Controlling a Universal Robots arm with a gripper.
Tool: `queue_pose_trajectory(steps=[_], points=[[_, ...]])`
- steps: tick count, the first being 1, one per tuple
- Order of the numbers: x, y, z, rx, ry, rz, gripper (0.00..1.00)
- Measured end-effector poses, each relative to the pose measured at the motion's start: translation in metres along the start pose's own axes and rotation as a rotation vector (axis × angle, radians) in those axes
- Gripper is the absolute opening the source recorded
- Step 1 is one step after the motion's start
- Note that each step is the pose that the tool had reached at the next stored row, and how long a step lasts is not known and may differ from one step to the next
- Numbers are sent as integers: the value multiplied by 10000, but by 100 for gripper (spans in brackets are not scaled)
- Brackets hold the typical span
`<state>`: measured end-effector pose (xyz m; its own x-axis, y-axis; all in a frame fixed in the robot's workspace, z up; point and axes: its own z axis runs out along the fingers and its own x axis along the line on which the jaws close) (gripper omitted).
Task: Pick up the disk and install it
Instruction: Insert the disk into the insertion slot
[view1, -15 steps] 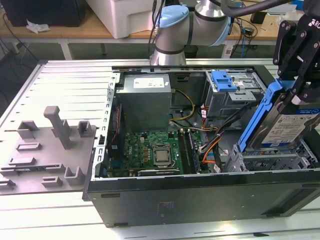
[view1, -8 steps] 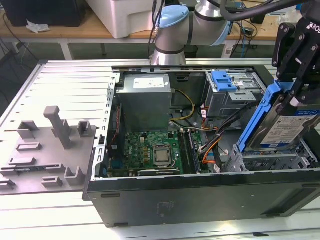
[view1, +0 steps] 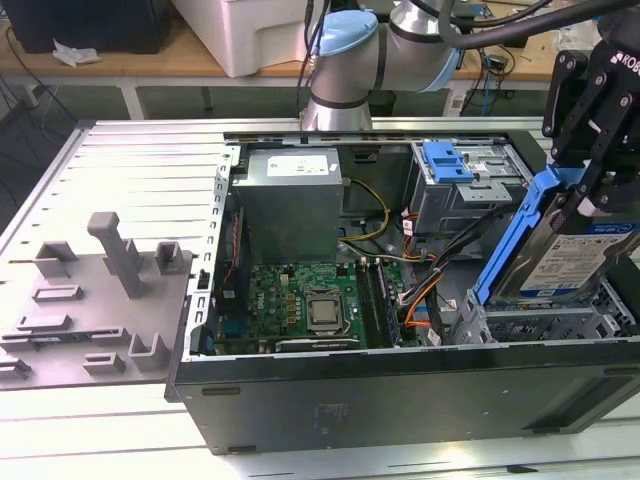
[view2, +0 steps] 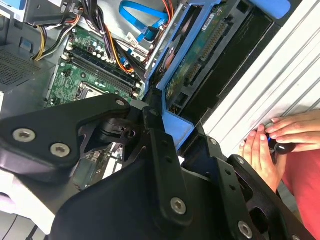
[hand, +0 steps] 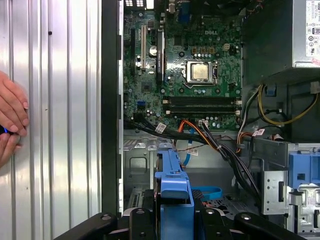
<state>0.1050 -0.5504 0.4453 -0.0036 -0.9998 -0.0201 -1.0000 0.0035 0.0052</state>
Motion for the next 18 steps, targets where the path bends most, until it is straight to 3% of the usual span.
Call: queue_pose_trajectory(steps=[18], points=[[2,-1,64,5,-3,-1,37]])
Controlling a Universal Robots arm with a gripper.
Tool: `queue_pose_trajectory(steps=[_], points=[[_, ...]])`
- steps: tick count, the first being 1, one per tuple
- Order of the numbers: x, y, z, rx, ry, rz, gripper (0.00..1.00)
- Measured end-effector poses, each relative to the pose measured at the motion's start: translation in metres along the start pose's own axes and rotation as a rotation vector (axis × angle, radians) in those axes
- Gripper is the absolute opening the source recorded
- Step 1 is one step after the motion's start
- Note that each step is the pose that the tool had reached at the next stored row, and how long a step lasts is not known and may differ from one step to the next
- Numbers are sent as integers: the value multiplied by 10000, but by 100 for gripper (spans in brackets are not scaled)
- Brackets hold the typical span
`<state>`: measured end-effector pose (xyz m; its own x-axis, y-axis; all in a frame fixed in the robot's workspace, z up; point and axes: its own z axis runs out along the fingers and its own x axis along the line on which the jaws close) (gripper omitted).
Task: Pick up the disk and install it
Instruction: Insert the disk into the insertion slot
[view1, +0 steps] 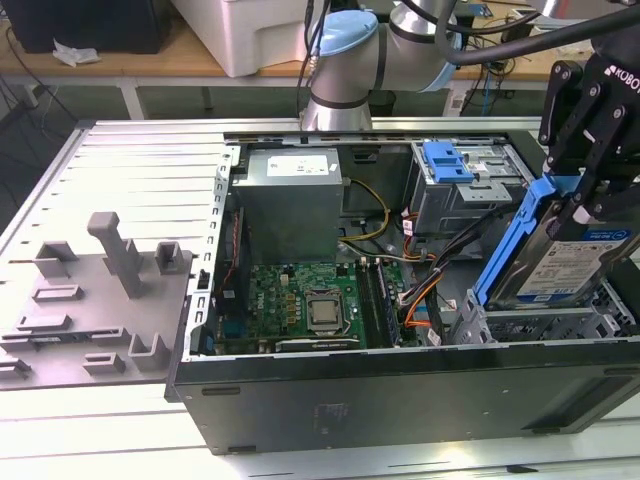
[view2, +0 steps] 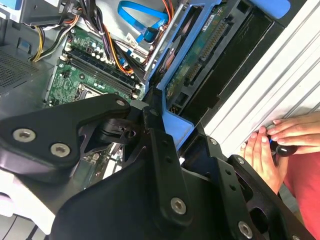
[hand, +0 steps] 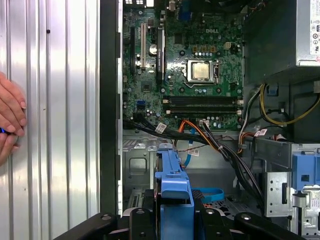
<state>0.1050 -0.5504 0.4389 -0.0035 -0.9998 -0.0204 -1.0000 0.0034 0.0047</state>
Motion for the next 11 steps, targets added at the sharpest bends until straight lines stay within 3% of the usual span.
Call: queue_pose_trajectory(steps=[11], points=[[0,0,14,2,-2,0,37]])
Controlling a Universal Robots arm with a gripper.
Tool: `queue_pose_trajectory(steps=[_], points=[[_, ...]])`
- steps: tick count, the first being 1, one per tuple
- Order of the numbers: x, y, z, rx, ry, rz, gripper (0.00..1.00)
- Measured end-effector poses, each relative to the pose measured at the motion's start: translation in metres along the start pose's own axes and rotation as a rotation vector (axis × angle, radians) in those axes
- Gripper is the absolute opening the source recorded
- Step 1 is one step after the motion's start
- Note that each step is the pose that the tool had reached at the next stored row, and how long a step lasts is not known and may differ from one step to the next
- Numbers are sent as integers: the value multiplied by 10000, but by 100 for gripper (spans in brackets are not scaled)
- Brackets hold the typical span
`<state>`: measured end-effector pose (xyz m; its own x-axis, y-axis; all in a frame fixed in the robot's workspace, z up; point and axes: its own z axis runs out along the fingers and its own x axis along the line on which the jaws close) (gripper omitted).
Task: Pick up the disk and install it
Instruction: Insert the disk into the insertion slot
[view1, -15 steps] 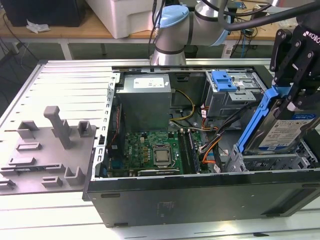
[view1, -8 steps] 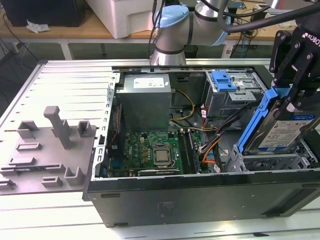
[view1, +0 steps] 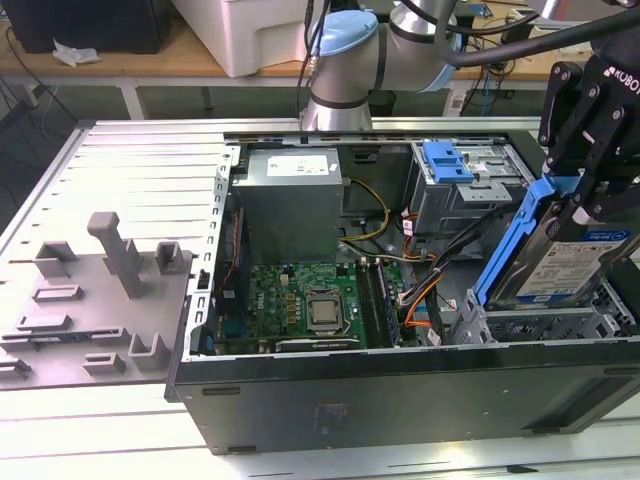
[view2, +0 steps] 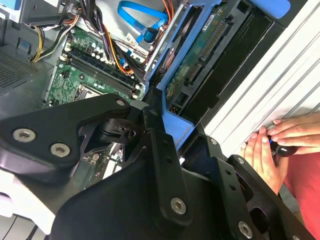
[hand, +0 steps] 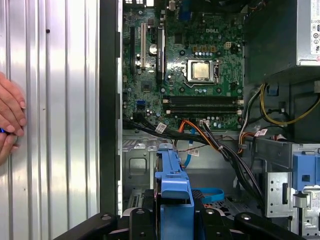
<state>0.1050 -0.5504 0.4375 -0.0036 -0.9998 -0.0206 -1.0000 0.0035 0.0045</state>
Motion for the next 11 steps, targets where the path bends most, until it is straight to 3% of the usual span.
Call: queue_pose_trajectory(steps=[11], points=[[1,0,59,19,0,0,37]])
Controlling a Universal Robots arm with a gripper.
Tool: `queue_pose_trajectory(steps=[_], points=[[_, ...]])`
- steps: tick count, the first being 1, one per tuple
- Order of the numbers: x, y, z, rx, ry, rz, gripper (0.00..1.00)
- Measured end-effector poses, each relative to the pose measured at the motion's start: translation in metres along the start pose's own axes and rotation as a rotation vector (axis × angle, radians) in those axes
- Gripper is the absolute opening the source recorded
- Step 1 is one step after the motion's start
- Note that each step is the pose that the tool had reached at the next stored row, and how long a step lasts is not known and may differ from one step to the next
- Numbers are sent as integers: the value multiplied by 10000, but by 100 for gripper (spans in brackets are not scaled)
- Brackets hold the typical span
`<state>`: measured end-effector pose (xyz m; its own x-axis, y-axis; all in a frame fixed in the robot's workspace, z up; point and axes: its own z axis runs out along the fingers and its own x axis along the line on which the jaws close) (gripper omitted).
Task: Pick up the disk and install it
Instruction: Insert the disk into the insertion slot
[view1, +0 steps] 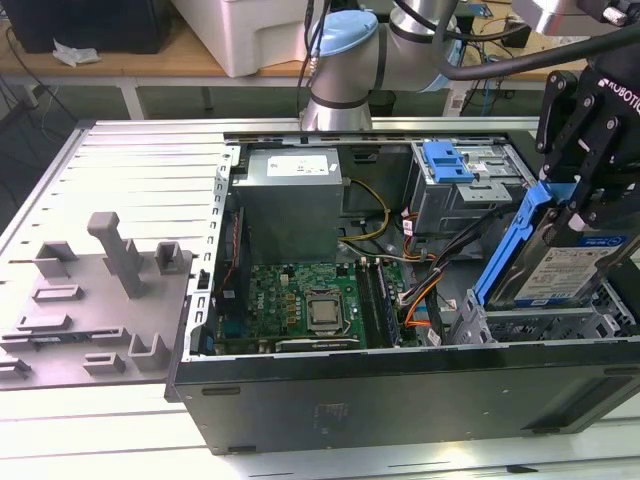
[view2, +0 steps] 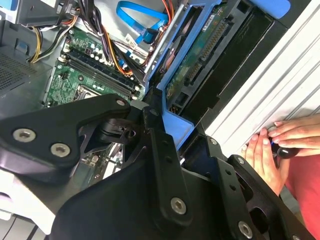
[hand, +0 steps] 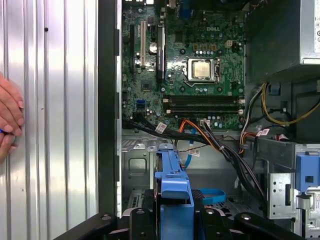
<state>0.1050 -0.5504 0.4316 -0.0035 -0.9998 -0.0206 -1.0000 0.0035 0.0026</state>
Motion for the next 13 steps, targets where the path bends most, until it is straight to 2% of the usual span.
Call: queue_pose_trajectory(steps=[13], points=[[1,-1,69,30,0,-1,37]])
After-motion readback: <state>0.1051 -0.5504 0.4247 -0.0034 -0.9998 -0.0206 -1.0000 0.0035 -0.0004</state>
